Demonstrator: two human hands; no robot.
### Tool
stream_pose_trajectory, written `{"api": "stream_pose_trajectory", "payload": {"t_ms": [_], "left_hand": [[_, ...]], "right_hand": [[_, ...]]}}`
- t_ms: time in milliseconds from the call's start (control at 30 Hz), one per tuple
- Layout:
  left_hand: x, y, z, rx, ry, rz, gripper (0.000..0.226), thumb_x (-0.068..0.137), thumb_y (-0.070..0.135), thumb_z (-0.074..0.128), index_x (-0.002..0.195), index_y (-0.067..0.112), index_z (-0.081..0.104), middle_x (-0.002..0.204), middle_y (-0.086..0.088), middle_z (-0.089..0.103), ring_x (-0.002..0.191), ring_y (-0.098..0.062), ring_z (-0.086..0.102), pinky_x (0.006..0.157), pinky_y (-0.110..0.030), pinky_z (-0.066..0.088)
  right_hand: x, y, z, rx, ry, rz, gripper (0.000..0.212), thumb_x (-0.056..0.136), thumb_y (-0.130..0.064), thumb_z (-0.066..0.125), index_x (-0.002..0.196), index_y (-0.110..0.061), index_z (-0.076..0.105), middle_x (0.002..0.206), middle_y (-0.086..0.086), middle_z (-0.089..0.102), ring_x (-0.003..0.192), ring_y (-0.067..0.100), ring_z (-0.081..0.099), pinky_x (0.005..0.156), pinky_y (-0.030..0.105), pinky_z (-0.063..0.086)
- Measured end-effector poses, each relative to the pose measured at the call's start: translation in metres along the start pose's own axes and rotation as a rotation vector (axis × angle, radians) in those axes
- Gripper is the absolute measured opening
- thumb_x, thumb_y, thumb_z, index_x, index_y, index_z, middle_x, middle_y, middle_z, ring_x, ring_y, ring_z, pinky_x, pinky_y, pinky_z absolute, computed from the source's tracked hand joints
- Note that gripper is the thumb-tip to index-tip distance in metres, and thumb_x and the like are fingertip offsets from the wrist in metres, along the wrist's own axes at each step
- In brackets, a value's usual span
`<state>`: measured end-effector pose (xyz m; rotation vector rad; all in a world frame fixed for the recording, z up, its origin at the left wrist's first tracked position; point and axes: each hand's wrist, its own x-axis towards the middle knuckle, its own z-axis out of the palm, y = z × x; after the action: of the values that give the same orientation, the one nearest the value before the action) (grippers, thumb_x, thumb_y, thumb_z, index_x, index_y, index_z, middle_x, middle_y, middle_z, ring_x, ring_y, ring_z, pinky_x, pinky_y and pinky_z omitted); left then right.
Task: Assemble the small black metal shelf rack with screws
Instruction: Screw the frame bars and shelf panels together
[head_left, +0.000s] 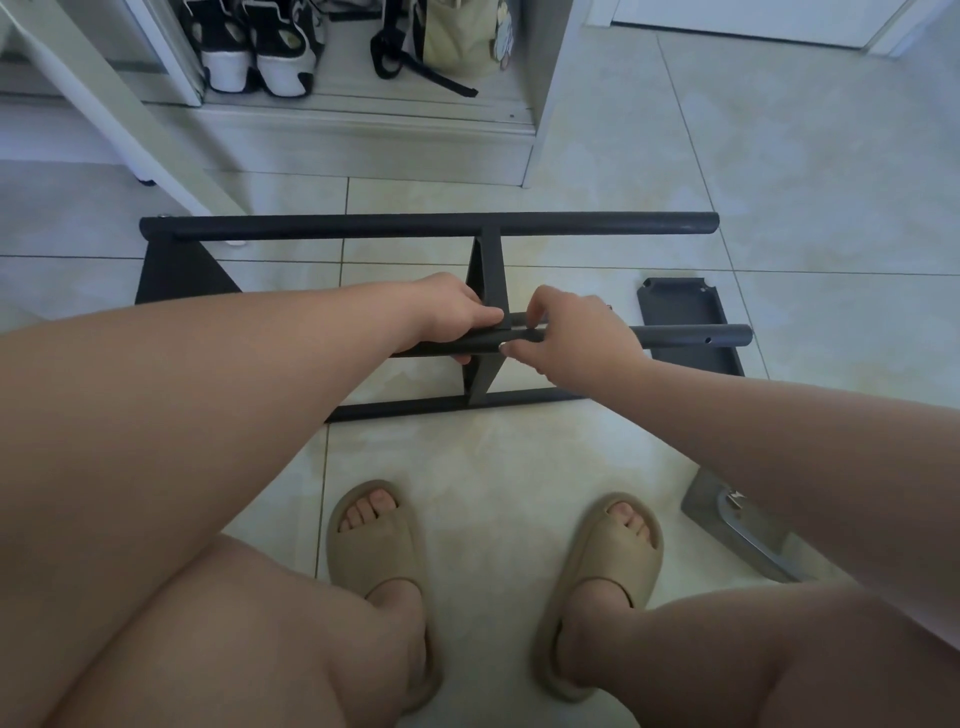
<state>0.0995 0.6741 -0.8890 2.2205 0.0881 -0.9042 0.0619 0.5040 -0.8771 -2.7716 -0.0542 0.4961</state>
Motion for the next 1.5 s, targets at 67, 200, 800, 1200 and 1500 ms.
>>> {"api": "stream_pose_trajectory", "payload": {"t_ms": [67,200,800,1200,1500], "left_hand": [[-0.002,0.001,0.004,0.008,0.046,0.009,0.033,0.098,0.045,0.054,0.090,0.017,0.071,0.076,-0.003,0.072,0.074,-0.018,0.060,0.064,-0.031,0.040],[-0.009,0.006,0.013,0.095,0.264,0.022,0.031,0.099,0.045,0.051,0.109,0.017,0.058,0.105,-0.003,0.063,0.097,-0.025,0.058,0.079,-0.036,0.044],[-0.019,0.133,0.181,0.690,-0.076,0.606,0.014,0.101,0.037,0.045,0.104,0.027,0.054,0.103,0.006,0.062,0.093,-0.020,0.057,0.070,-0.034,0.041],[0.059,0.128,0.330,0.443,-0.448,0.143,0.059,0.102,0.041,0.051,0.148,0.012,0.030,0.128,-0.016,0.062,0.105,-0.033,0.066,0.087,-0.037,0.053],[0.083,0.107,0.371,0.035,-0.400,0.118,0.022,0.099,0.021,0.057,0.120,0.020,0.050,0.091,-0.003,0.070,0.085,-0.023,0.072,0.057,-0.028,0.044]], "right_hand": [[-0.003,0.003,-0.001,-0.038,-0.039,-0.094,0.035,0.092,-0.049,0.065,0.110,-0.021,0.055,0.090,0.004,0.067,0.092,0.026,0.059,0.076,0.041,0.054],[-0.020,0.020,-0.014,0.084,-0.159,-0.186,0.035,0.098,-0.043,0.061,0.123,-0.019,0.055,0.098,-0.005,0.068,0.091,0.017,0.061,0.079,0.036,0.051],[-0.130,0.269,-0.051,-0.179,-0.212,0.241,0.056,0.102,-0.037,0.053,0.154,-0.026,0.037,0.155,0.004,0.043,0.142,0.027,0.038,0.113,0.043,0.036],[-0.090,0.397,0.064,0.048,-0.355,0.491,0.041,0.101,-0.022,0.047,0.141,-0.020,0.057,0.134,0.013,0.063,0.122,0.034,0.058,0.095,0.034,0.047],[-0.073,0.443,0.128,0.065,-0.222,0.596,0.045,0.098,-0.016,0.047,0.142,-0.023,0.052,0.127,0.019,0.063,0.111,0.039,0.063,0.085,0.041,0.052]]}}
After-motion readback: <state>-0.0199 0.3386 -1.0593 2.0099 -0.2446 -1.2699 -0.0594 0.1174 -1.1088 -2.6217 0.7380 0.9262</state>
